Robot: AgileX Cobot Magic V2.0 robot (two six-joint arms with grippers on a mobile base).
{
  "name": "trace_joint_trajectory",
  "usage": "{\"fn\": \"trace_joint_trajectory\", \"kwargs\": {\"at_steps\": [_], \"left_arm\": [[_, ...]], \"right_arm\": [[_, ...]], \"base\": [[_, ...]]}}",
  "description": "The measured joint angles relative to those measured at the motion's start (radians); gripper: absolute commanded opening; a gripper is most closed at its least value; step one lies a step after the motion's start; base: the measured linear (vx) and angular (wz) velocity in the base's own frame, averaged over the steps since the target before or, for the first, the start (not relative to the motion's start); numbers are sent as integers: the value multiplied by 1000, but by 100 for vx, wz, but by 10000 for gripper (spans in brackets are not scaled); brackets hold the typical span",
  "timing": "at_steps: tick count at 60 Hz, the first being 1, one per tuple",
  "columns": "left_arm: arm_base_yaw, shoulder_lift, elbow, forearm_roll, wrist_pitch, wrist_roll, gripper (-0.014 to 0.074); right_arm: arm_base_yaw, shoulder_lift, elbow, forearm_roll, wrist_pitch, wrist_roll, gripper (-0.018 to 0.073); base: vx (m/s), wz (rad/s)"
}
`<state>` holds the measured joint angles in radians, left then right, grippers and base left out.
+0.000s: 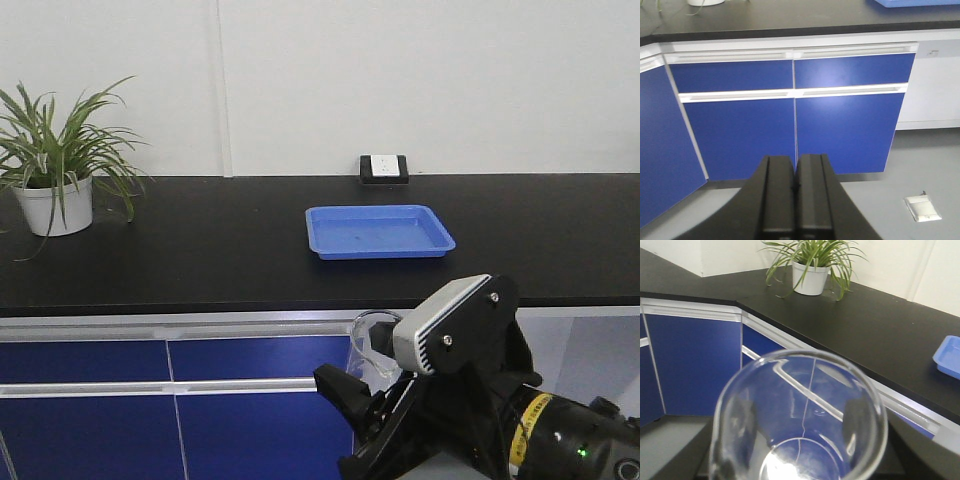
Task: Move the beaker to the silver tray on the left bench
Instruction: 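Hold the beaker in the right gripper while driving to the silver tray bench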
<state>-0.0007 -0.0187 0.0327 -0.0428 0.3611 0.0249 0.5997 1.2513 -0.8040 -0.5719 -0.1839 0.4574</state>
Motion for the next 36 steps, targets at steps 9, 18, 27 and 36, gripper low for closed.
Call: {"fn": "trace_joint_trajectory", "kwargs": {"at_steps": [9, 18, 27, 36], "left_arm": [[0, 0, 0, 0, 0, 0, 1], [0, 0, 0, 0, 0, 0, 1], [0, 0, 0, 0, 0, 0, 1], [0, 0, 0, 0, 0, 0, 1]], "right_arm": [[0, 0, 0, 0, 0, 0, -11], [0, 0, 0, 0, 0, 0, -11], [0, 0, 0, 0, 0, 0, -11], [0, 0, 0, 0, 0, 0, -11]], "base": [[-7, 23], [-4, 30], [-2, 41], [-1, 62]]}}
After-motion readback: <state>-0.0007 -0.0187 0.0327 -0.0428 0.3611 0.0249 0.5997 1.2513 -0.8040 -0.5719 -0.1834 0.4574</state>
